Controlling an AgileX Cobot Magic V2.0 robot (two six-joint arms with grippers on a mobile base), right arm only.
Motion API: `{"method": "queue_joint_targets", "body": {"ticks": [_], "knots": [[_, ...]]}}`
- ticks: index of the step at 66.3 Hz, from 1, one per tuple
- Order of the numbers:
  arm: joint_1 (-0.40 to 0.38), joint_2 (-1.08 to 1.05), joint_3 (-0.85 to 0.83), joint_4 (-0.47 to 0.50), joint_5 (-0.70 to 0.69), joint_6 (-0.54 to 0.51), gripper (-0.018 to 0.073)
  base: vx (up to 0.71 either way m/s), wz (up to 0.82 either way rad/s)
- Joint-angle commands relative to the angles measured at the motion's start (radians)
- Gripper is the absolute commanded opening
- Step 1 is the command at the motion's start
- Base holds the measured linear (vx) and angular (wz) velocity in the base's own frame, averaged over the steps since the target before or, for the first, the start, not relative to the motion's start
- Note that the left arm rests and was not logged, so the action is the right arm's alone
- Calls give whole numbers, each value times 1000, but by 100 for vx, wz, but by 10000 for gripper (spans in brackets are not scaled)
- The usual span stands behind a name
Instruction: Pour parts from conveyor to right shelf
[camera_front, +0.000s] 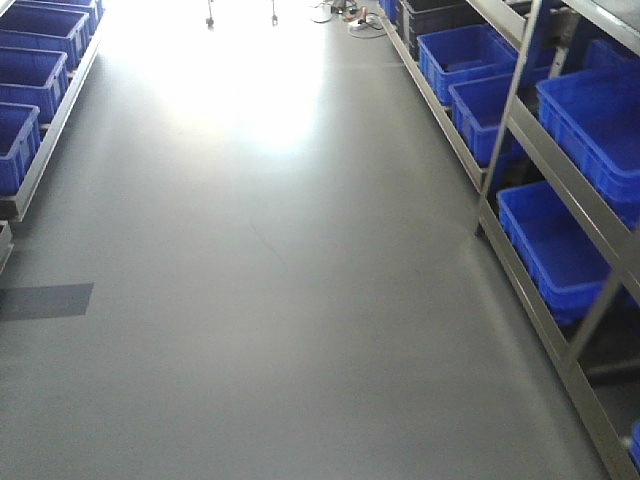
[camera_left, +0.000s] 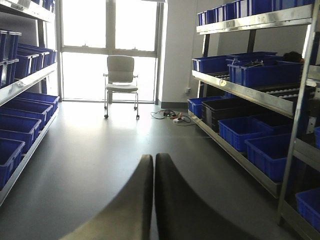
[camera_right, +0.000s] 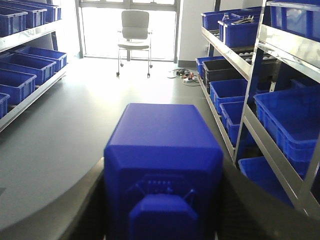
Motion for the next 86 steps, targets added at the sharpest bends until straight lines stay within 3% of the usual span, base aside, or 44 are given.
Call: {"method": "queue_joint_targets", "body": {"ticks": [1, 59, 86], "knots": [[-5, 12, -27, 1, -79, -10, -4, 60, 14], [-5, 12, -27, 1, -79, -10, -4, 52, 16], [-5, 12, -27, 1, -79, -10, -4, 38, 66]]}}
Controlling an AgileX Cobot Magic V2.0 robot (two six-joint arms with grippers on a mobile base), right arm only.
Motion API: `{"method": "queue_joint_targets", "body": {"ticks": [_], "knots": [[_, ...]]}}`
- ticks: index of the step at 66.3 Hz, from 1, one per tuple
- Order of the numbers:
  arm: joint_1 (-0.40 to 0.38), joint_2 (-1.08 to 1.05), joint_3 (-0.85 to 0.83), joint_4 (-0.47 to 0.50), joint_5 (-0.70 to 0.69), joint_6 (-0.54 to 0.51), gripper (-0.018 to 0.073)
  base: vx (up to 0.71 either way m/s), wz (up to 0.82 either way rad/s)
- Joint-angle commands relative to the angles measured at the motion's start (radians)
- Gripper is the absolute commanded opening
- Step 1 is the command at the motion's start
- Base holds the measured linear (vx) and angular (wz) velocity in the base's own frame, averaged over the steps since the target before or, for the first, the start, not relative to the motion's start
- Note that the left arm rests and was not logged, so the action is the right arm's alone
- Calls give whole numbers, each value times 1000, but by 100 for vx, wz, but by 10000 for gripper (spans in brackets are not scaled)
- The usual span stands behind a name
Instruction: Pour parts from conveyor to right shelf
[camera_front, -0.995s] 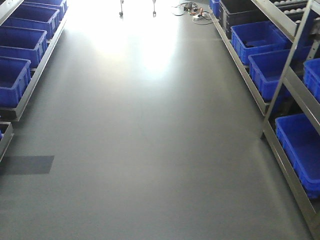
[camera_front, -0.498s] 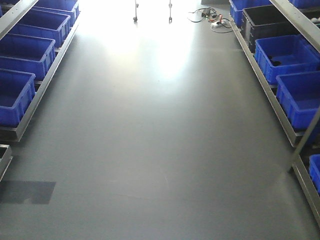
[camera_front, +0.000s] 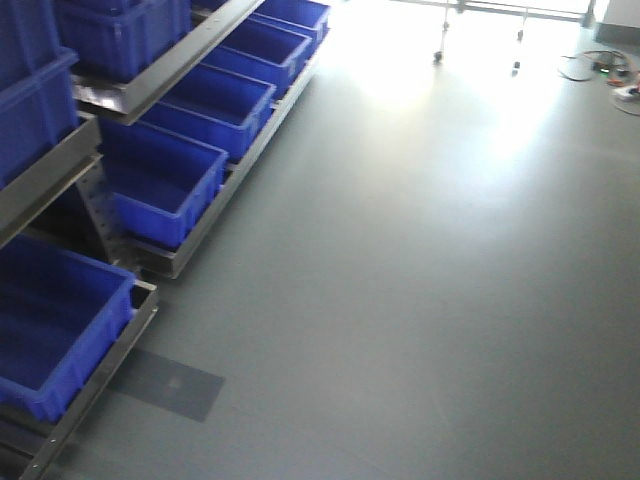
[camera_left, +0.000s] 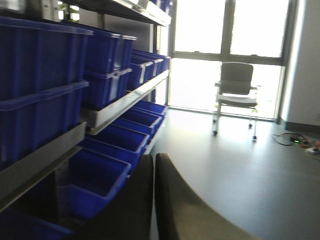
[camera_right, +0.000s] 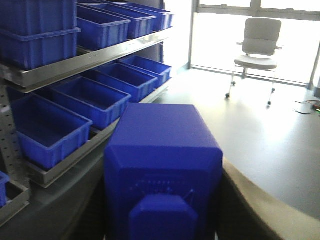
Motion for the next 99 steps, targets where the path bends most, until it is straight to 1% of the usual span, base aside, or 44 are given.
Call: {"method": "queue_joint_targets", "body": {"ticks": [1, 73, 86, 99], "knots": [[-5, 12, -27, 1, -79, -10, -4, 31, 89], [-5, 12, -27, 1, -79, -10, -4, 22, 81], [-5, 12, -27, 1, -79, -10, -4, 17, 60], [-5, 12, -27, 1, -79, -10, -4, 18, 32]]}}
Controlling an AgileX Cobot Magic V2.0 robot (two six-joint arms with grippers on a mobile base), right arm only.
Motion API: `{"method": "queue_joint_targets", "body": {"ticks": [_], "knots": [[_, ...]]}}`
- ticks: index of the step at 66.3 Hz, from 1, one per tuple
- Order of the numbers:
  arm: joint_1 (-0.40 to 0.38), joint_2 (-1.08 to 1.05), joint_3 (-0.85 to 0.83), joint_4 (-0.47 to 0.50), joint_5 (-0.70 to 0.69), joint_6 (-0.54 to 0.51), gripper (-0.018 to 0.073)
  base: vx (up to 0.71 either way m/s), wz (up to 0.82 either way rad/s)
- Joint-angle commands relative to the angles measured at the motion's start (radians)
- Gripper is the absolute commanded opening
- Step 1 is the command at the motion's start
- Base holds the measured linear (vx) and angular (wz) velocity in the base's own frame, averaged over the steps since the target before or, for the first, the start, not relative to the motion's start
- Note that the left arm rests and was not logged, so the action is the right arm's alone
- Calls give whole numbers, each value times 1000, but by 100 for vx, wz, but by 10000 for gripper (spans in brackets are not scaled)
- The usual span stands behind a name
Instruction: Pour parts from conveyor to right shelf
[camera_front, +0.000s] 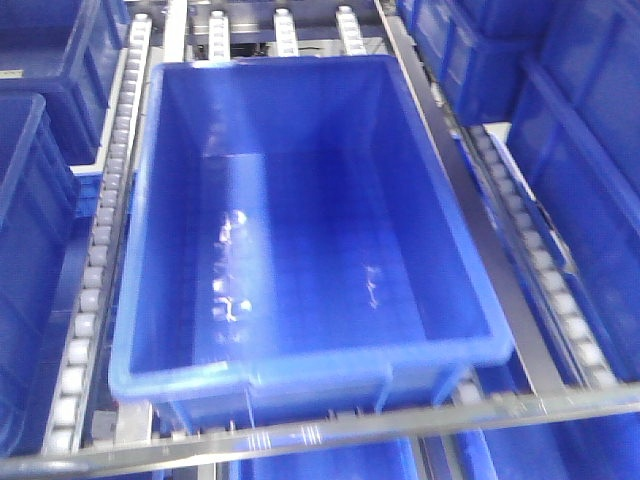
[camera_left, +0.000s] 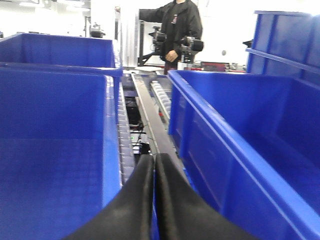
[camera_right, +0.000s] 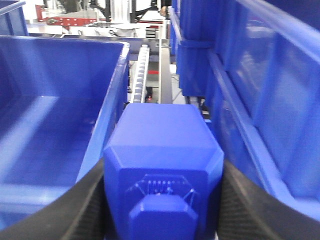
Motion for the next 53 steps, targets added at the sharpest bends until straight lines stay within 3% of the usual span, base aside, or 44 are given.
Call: {"method": "queue_joint_targets", "body": {"ticks": [1, 53], "knots": [[-5, 12, -27, 1, -79, -10, -4, 20, 18], [-5, 12, -27, 1, -79, -10, -4, 16, 7]]}}
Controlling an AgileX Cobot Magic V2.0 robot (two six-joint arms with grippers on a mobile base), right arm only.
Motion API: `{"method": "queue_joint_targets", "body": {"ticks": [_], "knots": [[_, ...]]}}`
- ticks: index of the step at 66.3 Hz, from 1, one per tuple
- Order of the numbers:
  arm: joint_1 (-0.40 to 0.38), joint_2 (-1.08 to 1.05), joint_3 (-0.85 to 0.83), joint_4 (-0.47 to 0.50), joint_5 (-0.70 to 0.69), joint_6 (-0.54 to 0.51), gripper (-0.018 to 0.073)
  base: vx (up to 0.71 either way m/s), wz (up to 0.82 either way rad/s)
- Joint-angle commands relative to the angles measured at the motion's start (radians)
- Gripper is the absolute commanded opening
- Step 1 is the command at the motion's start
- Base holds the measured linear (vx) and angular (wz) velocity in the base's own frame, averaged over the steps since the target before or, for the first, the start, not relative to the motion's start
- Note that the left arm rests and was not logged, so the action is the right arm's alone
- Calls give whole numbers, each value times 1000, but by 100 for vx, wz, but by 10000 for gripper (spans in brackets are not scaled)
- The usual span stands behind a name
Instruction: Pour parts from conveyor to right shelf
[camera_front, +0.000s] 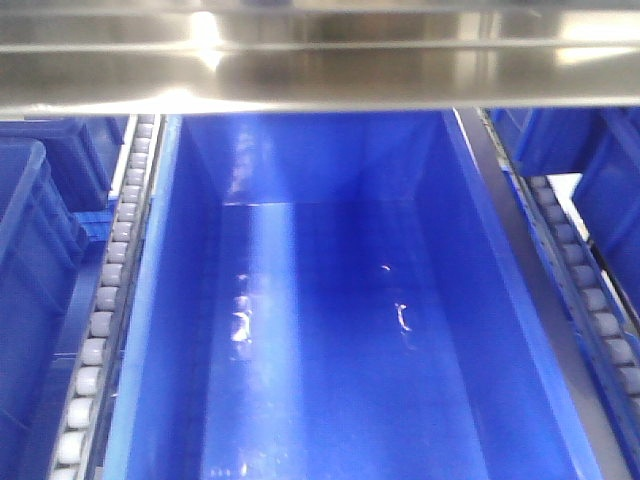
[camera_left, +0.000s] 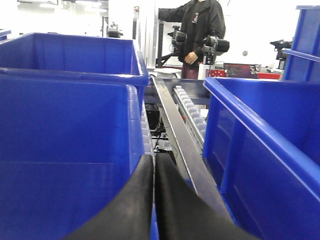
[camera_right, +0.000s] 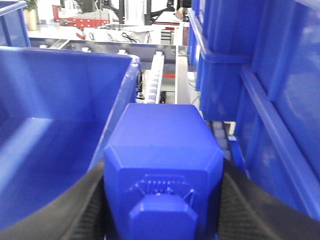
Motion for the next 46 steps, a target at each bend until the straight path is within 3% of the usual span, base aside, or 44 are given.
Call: {"method": "queue_joint_targets", "body": {"ticks": [1, 46], "knots": [[-5, 12, -27, 1, -79, -10, -4, 7, 9], [-5, 12, -27, 0, -80, -10, -4, 1, 2]]}}
